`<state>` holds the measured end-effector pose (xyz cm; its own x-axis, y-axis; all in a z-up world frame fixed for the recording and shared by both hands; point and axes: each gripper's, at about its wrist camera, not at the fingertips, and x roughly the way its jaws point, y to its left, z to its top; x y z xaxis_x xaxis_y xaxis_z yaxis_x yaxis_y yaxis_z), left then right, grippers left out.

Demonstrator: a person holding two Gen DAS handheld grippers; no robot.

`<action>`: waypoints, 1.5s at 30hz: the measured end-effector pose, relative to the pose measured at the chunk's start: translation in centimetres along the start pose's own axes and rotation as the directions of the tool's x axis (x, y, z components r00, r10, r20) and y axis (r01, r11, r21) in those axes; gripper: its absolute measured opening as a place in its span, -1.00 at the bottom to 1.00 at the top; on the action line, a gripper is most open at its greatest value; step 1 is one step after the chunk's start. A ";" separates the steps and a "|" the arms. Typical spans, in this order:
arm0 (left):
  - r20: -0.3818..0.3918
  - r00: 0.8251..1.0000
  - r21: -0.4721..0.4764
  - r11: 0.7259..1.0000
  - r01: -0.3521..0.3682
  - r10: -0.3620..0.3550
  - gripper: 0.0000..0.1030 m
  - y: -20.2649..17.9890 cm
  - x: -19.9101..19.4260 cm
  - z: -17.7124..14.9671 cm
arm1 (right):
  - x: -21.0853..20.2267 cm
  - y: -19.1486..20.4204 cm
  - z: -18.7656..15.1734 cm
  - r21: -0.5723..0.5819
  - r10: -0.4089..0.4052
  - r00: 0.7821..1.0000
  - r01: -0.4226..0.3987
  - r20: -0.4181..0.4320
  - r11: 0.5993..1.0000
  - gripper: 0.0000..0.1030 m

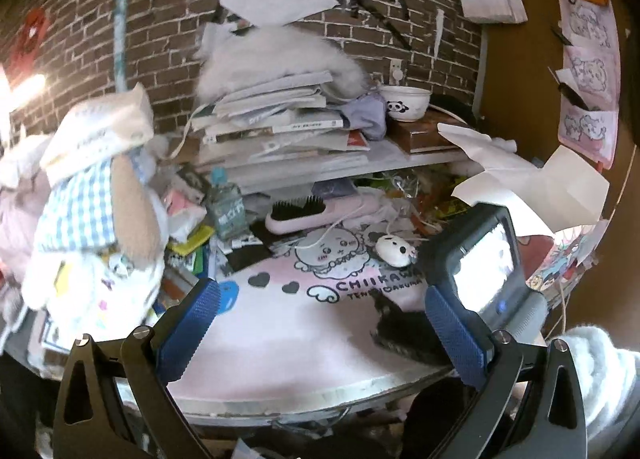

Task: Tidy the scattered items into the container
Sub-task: 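Grasp the white panda plush with the right gripper, then lift the panda plush and carry it over the white box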

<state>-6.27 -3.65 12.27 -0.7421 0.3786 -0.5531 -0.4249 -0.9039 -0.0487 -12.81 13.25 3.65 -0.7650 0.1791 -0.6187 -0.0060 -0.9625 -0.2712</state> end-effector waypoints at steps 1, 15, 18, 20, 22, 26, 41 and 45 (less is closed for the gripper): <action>-0.001 1.000 -0.007 1.000 0.004 -0.004 0.99 0.1 0.0 -0.2 | 0.6 0.0 0.3 0.001 -0.007 1.000 0.007 -0.013 1.000 0.63; -0.009 0.999 0.020 0.999 0.049 -0.049 0.99 -1.6 0.6 -0.2 | 4.7 -2.3 2.4 0.111 0.027 0.992 -0.012 -0.127 0.994 0.62; -0.009 0.999 0.021 0.998 0.052 -0.052 0.99 -1.7 0.7 -0.2 | 5.3 -3.0 2.5 0.157 0.082 0.987 -0.059 -0.141 0.986 0.47; -0.011 0.999 0.019 0.999 0.048 -0.048 0.99 -1.7 0.7 -0.2 | 5.6 -3.3 2.5 0.186 0.118 0.982 -0.090 -0.146 0.979 0.35; -0.014 0.999 0.016 0.999 0.050 -0.050 0.99 -1.7 0.8 -0.2 | 5.5 -3.2 2.5 0.193 0.145 0.979 -0.116 -0.143 0.974 0.19; -0.021 0.998 0.009 0.999 0.053 -0.053 0.99 -1.6 0.9 -0.4 | 5.2 -2.9 2.4 0.200 0.188 0.972 -0.158 -0.138 0.967 -0.17; -0.073 0.997 -0.036 0.999 0.035 -0.037 0.99 -0.5 2.2 -1.8 | 3.2 -1.5 2.1 0.146 0.194 0.977 -0.180 -0.089 0.973 -0.32; -0.092 0.996 -0.055 0.998 0.017 -0.022 0.99 0.1 2.6 -2.2 | 1.6 -0.9 2.4 0.114 0.203 0.978 -0.196 -0.054 0.974 -0.32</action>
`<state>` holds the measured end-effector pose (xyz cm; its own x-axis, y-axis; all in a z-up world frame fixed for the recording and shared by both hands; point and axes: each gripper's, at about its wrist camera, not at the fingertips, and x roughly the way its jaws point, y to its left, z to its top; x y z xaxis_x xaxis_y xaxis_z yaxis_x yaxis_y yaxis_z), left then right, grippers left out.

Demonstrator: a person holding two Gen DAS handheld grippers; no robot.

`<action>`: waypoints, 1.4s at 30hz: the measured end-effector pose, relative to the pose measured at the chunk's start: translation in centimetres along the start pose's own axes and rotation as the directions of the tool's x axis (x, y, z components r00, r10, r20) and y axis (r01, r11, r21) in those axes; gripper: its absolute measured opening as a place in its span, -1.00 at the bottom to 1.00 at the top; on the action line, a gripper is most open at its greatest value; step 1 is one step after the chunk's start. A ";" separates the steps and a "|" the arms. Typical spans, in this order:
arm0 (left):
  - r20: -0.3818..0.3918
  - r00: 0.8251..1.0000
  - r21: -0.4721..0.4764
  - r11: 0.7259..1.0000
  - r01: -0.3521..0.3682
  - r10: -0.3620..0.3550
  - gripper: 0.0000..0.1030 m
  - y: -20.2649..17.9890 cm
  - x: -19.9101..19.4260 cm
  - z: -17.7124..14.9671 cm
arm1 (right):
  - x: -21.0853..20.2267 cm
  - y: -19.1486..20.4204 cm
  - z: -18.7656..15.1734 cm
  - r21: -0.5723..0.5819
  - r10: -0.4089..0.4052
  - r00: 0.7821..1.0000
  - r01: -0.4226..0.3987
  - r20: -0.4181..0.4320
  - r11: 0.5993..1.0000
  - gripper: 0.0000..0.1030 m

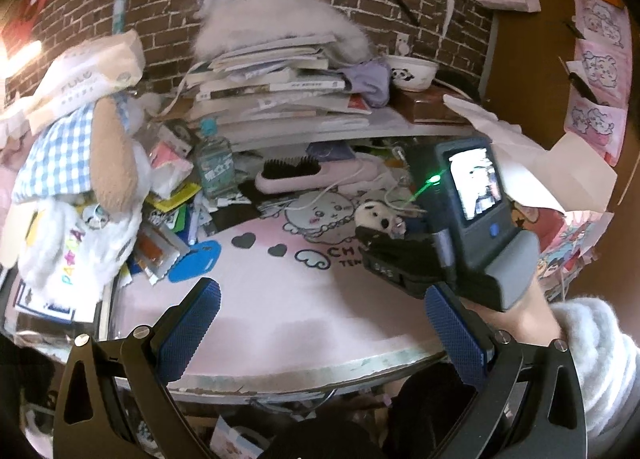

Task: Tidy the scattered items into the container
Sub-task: 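Lift the panda plush and carry it over the white box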

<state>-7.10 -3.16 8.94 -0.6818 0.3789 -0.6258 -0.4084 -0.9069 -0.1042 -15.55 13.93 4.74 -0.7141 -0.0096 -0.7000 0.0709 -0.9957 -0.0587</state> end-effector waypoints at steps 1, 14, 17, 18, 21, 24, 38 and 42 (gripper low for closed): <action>-0.004 1.000 -0.006 1.000 -0.004 0.004 0.99 0.2 0.1 -0.1 | -0.5 0.3 0.1 -0.008 0.012 1.000 -0.012 0.009 1.000 -0.32; -0.052 0.997 -0.050 0.997 -0.058 0.055 0.99 1.8 0.5 -1.9 | -7.8 3.4 1.8 -0.096 0.145 0.979 -0.132 0.146 0.987 -0.32; -0.060 0.997 -0.049 0.997 -0.059 0.056 0.99 1.7 0.8 -2.0 | -9.6 3.8 2.0 -0.112 0.170 0.970 -0.152 0.172 0.982 -0.32; -0.063 0.996 -0.048 0.997 -0.060 0.056 0.99 1.7 0.9 -2.0 | -10.2 3.8 2.1 -0.114 0.177 0.968 -0.159 0.178 0.981 -0.32; -0.072 0.996 -0.043 0.997 -0.060 0.057 0.99 1.3 1.4 -1.9 | -12.1 3.5 2.4 -0.118 0.183 0.962 -0.162 0.204 0.980 -0.32; -0.080 0.995 -0.039 0.997 -0.062 0.059 0.99 0.8 1.9 -1.9 | -13.6 2.7 2.6 -0.114 0.169 0.961 -0.147 0.221 0.983 -0.32; -0.090 0.995 0.020 0.999 -0.047 0.049 0.99 -2.4 3.5 -1.2 | -18.3 -10.3 1.8 0.050 -0.022 0.972 0.010 0.234 0.999 -0.32; -0.096 0.994 0.024 0.999 -0.041 0.043 0.99 -2.7 3.8 -1.2 | -18.2 -14.8 1.2 0.069 -0.112 0.980 0.101 0.166 0.992 -0.32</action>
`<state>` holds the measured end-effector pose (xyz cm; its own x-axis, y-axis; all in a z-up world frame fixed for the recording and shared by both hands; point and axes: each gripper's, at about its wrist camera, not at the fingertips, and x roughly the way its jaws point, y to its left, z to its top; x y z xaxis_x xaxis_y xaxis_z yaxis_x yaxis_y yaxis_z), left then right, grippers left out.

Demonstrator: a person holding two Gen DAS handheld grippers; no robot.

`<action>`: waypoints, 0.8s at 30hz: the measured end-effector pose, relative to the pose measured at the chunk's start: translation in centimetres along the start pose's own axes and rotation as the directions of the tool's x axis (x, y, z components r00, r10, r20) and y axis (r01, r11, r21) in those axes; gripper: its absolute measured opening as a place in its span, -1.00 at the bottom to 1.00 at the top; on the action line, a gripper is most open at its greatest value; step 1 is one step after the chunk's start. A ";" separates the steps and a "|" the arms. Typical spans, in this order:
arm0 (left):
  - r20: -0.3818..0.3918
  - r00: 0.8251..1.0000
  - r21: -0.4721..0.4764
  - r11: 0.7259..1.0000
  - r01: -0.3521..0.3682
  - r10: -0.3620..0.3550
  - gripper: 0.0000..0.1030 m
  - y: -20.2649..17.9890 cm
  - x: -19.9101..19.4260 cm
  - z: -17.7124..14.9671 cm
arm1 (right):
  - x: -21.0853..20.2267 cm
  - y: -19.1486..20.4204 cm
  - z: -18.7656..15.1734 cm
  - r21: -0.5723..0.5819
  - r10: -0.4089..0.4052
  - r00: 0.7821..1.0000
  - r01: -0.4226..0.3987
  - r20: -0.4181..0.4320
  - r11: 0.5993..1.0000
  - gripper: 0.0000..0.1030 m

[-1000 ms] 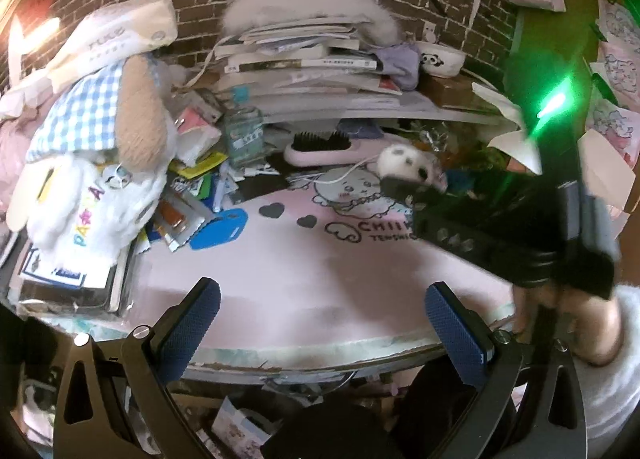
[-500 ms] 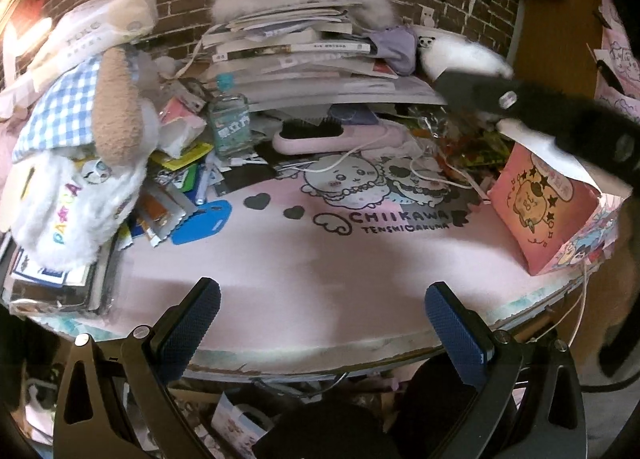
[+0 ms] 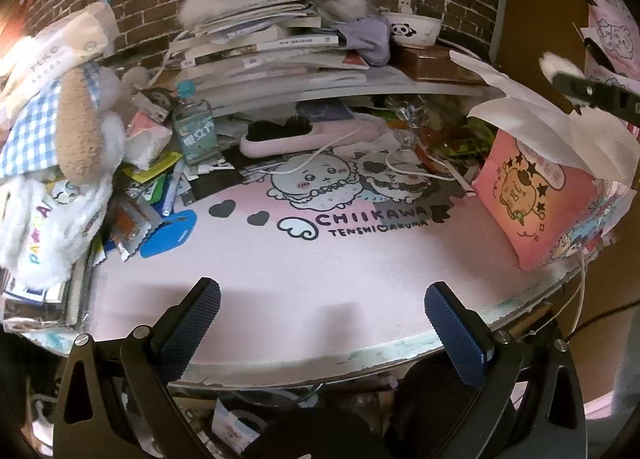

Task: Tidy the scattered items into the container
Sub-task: 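Lift the panda plush and carry it over the white box, then open the right gripper to drop the panda into the box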

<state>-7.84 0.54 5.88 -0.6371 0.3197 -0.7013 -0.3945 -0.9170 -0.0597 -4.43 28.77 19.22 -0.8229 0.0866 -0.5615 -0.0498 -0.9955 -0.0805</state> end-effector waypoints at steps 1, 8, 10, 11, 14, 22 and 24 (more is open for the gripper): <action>0.000 1.000 0.001 1.000 0.002 -0.002 0.99 -0.1 0.0 0.0 | 0.3 -1.1 -0.2 -0.001 -0.017 1.000 0.017 -0.026 1.000 -0.32; -0.008 1.000 0.008 1.000 0.004 -0.004 0.99 -0.5 0.5 0.0 | 2.3 -5.8 -1.3 -0.039 -0.091 0.978 0.086 -0.185 0.996 -0.32; -0.011 1.000 0.008 1.000 0.000 0.000 0.99 -0.6 0.6 0.0 | 3.1 -6.2 -1.5 -0.051 -0.090 0.969 0.080 -0.232 0.995 -0.32; -0.012 1.000 0.008 1.000 -0.003 0.003 0.99 -0.6 0.6 0.0 | 3.4 -6.3 -1.5 -0.055 -0.088 0.964 0.077 -0.249 0.996 -0.32; -0.014 1.000 0.005 1.000 -0.007 0.007 0.99 -0.8 0.8 0.1 | 4.7 -6.3 -1.5 -0.083 -0.088 0.949 0.066 -0.304 0.994 -0.31; -0.022 0.999 0.009 1.000 -0.028 0.029 0.99 -1.1 1.2 0.2 | 7.7 -5.5 -1.5 -0.190 -0.137 0.893 0.059 -0.429 0.980 -0.31; -0.025 0.999 0.007 0.999 -0.037 0.037 0.99 -1.1 1.3 0.2 | 8.1 -5.4 -1.4 -0.207 -0.141 0.880 0.050 -0.453 0.977 -0.31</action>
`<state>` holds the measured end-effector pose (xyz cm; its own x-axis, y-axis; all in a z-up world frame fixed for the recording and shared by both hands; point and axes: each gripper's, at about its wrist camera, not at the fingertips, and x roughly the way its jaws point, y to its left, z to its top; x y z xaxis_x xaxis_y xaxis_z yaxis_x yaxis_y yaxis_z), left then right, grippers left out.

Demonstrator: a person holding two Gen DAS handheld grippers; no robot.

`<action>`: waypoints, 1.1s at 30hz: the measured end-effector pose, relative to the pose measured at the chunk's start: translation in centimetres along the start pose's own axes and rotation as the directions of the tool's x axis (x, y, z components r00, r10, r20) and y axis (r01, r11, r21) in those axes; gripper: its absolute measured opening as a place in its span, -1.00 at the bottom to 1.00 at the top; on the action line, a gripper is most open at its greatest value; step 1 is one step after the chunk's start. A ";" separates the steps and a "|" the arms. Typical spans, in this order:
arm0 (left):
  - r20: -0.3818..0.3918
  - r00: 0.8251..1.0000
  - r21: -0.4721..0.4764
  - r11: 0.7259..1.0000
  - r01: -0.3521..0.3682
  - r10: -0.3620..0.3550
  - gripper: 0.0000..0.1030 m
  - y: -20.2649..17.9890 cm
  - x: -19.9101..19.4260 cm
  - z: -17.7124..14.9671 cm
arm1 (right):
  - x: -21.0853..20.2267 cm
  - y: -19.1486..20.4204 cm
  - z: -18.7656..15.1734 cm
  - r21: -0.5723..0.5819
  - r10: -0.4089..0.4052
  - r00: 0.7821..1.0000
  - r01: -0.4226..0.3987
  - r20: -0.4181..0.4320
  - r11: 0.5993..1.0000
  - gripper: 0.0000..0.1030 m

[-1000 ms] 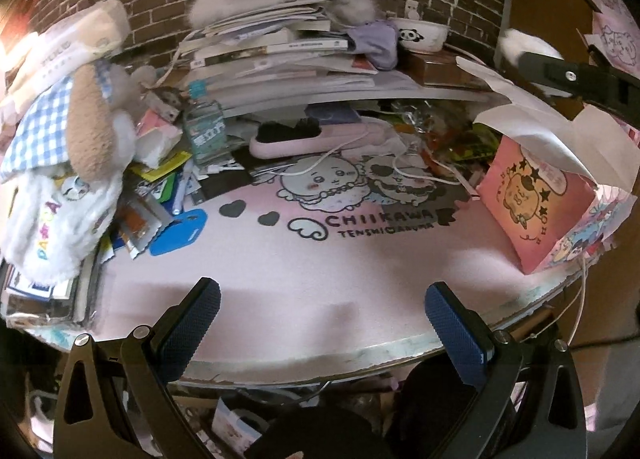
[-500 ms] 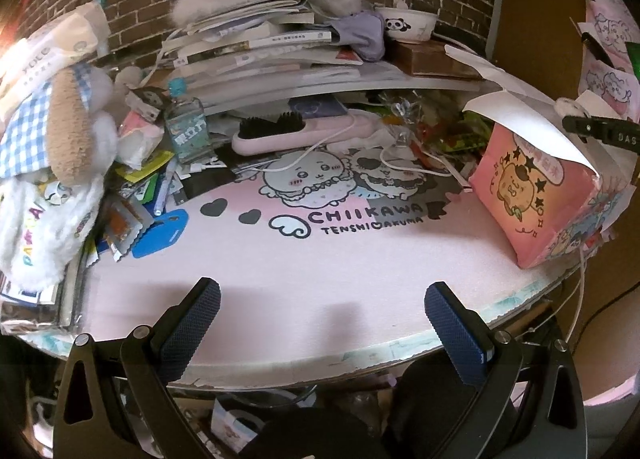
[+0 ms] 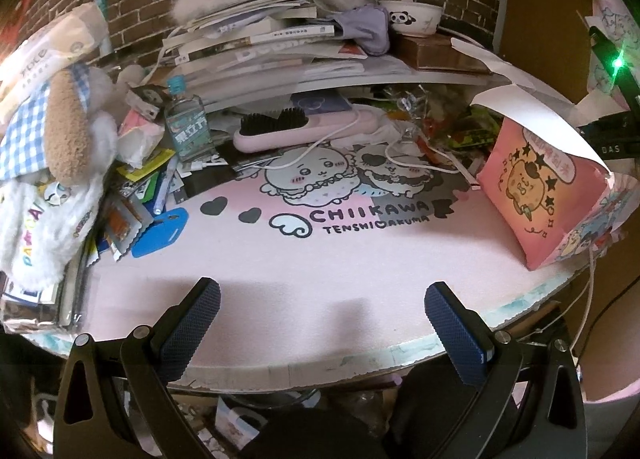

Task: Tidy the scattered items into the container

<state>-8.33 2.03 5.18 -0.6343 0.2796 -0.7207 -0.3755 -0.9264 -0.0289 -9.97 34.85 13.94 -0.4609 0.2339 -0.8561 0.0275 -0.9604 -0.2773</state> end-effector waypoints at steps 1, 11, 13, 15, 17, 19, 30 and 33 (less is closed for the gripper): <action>-0.002 1.000 -0.002 1.000 -0.006 0.006 0.99 0.0 0.1 0.0 | 0.1 0.1 0.1 -0.007 -0.004 1.000 0.004 -0.008 1.000 -0.31; 0.002 0.999 0.002 0.999 -0.047 0.047 0.99 -0.2 0.0 0.2 | -1.0 0.6 -0.3 -0.025 -0.036 0.999 0.037 0.033 0.999 0.14; 0.008 0.999 0.010 0.999 -0.038 0.038 0.99 -0.4 -0.1 0.3 | -1.4 0.8 -0.4 -0.030 -0.033 0.999 0.034 0.041 0.999 0.14; 0.013 0.999 0.016 0.999 -0.047 0.047 0.99 -0.7 -0.2 0.3 | -2.0 0.9 -0.4 -0.023 -0.025 0.998 0.027 0.062 0.999 0.15; 0.017 0.998 0.024 0.998 -0.059 0.059 0.99 -1.0 -0.3 0.4 | -3.0 0.9 -0.5 -0.004 -0.017 0.995 0.017 0.102 1.000 0.28; 0.024 0.998 0.028 0.998 -0.054 0.054 0.99 -1.2 -0.4 0.4 | -4.5 1.0 -0.9 0.026 -0.009 0.985 0.004 0.172 1.000 0.46; 0.043 0.996 -0.003 0.997 -0.072 0.072 0.99 -1.3 -0.8 1.0 | -12.9 6.1 -4.5 -0.006 0.232 0.837 -0.264 0.496 0.964 0.64; 0.044 0.996 -0.015 0.997 -0.073 0.074 0.99 -1.3 -0.9 1.1 | -13.5 8.3 -5.5 -0.036 0.296 0.789 -0.329 0.538 0.944 0.64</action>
<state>-7.99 3.26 6.65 -0.6898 0.2212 -0.6894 -0.3177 -0.9481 0.0136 1.38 24.55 20.75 -0.8331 -0.1806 -0.5228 0.2093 -0.9778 0.0043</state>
